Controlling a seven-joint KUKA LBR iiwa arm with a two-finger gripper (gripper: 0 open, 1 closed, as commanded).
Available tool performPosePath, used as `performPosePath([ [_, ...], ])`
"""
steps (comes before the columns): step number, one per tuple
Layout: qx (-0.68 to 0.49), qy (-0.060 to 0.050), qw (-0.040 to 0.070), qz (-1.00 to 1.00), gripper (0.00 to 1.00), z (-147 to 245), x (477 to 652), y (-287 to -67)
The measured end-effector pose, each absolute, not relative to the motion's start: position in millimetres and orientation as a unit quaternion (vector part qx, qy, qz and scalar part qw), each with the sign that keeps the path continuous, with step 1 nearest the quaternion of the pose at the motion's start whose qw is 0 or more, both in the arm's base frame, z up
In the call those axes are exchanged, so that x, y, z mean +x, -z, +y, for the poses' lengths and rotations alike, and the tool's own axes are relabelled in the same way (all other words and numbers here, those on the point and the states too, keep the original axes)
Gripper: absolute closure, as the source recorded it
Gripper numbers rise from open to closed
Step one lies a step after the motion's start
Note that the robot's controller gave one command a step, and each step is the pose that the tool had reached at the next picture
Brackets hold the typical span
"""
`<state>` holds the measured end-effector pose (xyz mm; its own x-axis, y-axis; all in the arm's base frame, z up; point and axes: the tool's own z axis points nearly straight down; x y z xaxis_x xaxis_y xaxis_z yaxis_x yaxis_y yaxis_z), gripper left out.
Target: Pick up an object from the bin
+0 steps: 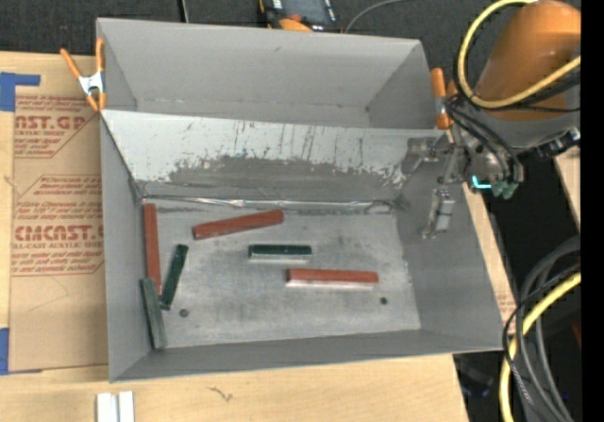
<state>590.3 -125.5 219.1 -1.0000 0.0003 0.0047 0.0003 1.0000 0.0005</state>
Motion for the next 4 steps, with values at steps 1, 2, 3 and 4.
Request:
performPosePath([
  [1, -0.051, 0.001, 0.004, -0.999, 0.00, -95.6, 563.3, -102.8],
  [2, -0.059, 0.001, 0.003, -0.998, 0.00, -80.0, 526.2, -66.9],
  [3, -0.059, 0.000, 0.000, -0.998, 1.00, -80.9, 529.0, -69.9],
  [4, -0.009, -0.001, -0.006, -1.000, 1.00, -99.3, 534.7, -254.7],
])
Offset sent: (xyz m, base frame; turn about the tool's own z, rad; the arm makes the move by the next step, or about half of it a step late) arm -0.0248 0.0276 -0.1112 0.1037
